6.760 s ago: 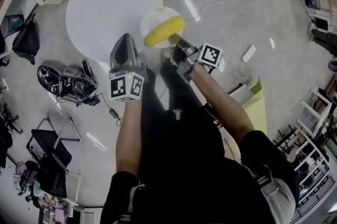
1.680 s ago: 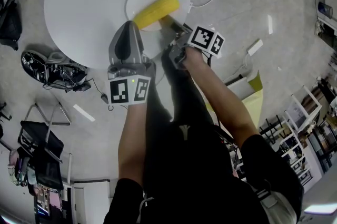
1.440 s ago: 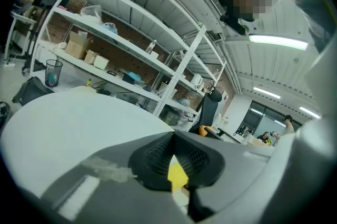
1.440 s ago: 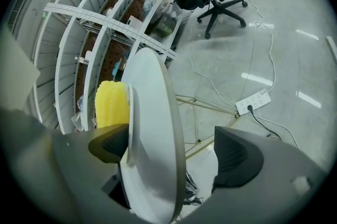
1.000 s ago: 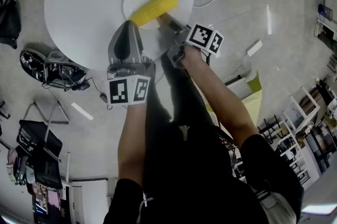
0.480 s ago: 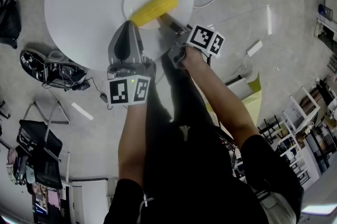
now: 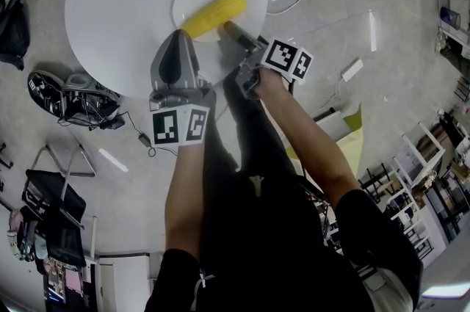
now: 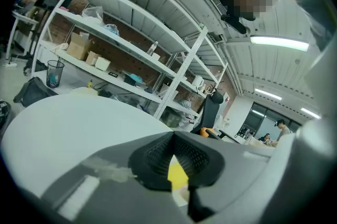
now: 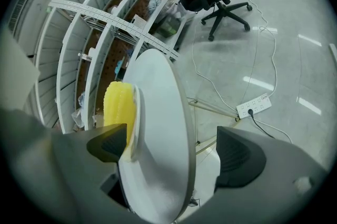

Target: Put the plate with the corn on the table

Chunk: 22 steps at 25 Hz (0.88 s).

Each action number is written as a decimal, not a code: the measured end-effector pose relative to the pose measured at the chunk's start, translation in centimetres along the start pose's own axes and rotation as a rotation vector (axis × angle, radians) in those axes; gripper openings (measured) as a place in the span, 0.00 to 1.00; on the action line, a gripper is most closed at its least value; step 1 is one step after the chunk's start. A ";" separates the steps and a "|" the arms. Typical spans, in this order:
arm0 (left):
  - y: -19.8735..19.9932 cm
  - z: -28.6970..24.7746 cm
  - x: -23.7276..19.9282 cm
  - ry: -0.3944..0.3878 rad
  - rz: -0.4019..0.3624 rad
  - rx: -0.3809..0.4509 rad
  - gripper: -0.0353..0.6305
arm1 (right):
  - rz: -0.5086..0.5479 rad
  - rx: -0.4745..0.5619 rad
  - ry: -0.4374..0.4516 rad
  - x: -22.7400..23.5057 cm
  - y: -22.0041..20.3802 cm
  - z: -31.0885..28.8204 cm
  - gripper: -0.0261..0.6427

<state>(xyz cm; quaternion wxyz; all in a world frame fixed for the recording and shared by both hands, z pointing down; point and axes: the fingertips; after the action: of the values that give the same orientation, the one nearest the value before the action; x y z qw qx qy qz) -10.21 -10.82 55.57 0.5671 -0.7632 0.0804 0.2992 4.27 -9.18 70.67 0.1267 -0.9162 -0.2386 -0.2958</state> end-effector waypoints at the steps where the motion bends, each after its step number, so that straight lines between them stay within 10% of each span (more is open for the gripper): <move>1: 0.1 0.0 0.1 -0.001 -0.001 0.002 0.06 | 0.001 0.001 -0.001 -0.1 0.1 0.1 0.82; 14: 2.2 0.8 1.2 -0.011 -0.013 0.036 0.06 | 0.013 0.013 -0.033 0.1 -0.3 2.4 0.80; 22: 3.6 1.6 2.7 -0.023 -0.023 0.058 0.06 | 0.061 0.041 -0.083 0.2 -0.8 4.6 0.60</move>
<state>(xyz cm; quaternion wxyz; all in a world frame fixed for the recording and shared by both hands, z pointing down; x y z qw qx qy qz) -10.27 -9.98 50.89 0.5933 -0.7437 0.0740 0.2989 6.20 -6.72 67.20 0.1445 -0.9319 -0.2215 -0.2483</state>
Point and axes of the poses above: the fingertips, and each gripper's own axes: z backward along the fingers, x to its right, y out of its top, and after that the axes turned 11 degrees about -y, right-handed
